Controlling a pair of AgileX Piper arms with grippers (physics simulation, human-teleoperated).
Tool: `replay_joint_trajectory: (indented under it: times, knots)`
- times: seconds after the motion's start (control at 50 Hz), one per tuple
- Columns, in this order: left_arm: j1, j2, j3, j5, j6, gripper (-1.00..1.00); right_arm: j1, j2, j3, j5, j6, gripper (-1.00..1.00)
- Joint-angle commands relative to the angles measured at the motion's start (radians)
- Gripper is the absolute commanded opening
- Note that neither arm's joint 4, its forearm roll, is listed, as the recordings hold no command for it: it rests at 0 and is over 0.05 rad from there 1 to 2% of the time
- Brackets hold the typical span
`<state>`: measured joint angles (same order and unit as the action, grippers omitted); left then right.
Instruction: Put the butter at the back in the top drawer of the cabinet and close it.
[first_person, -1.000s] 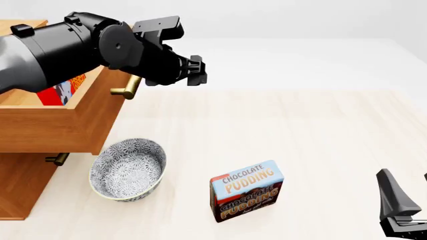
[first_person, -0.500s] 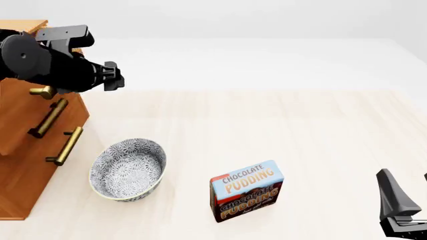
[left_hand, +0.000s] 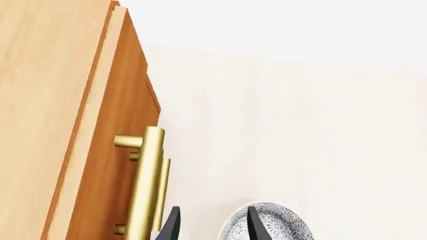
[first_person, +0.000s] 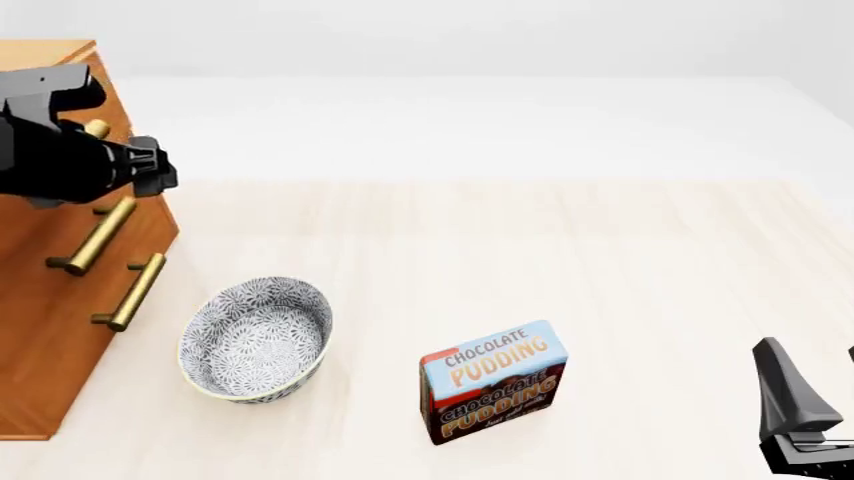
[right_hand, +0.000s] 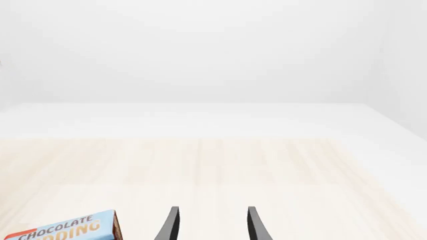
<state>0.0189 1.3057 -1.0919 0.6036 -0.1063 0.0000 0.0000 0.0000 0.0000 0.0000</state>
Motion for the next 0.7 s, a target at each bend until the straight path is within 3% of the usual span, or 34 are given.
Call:
replay_joint_trajectory:
  times: [0.02,0.7]
  knots:
    - [0.059,-0.034,0.024,0.007,-0.003,1.0,0.0,0.0,0.0,0.0,0.0,1.0]
    - [0.134,-0.092,0.057,0.005,-0.022,1.0,0.0,0.0,0.0,0.0,0.0,1.0]
